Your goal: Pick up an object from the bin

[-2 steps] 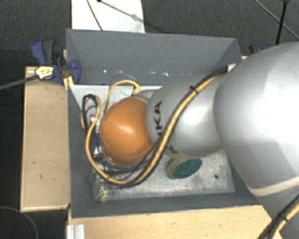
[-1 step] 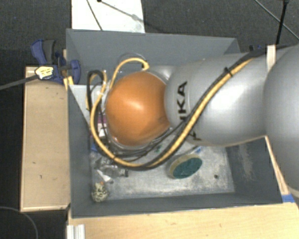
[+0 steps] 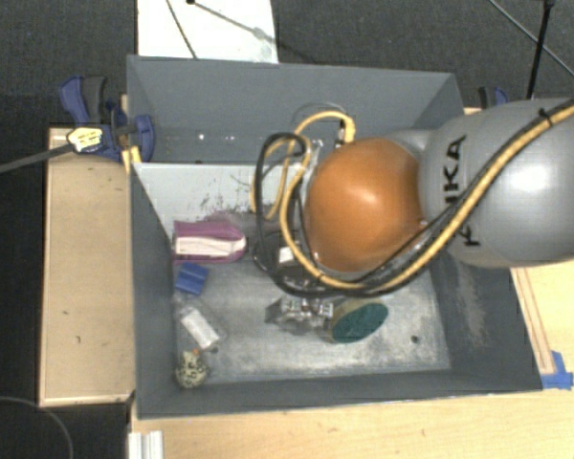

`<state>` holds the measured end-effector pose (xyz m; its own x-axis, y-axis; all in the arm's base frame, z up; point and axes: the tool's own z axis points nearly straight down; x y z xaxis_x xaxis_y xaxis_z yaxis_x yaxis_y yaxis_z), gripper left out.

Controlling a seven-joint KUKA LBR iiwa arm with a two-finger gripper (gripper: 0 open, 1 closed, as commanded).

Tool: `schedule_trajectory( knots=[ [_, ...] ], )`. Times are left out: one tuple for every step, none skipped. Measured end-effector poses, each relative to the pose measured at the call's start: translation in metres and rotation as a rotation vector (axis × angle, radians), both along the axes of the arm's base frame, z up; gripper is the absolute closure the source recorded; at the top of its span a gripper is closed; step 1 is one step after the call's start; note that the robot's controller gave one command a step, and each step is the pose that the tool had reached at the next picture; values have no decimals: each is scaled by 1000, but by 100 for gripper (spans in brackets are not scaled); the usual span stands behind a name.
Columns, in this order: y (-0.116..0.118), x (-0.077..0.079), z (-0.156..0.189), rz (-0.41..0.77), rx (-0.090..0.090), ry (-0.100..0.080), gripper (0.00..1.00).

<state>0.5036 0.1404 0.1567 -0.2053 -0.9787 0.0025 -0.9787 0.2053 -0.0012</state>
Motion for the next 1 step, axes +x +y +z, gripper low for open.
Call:
schedule_trajectory(
  knots=[
    [-90, 2, 7, 162, 0, 2, 100]
  ],
)
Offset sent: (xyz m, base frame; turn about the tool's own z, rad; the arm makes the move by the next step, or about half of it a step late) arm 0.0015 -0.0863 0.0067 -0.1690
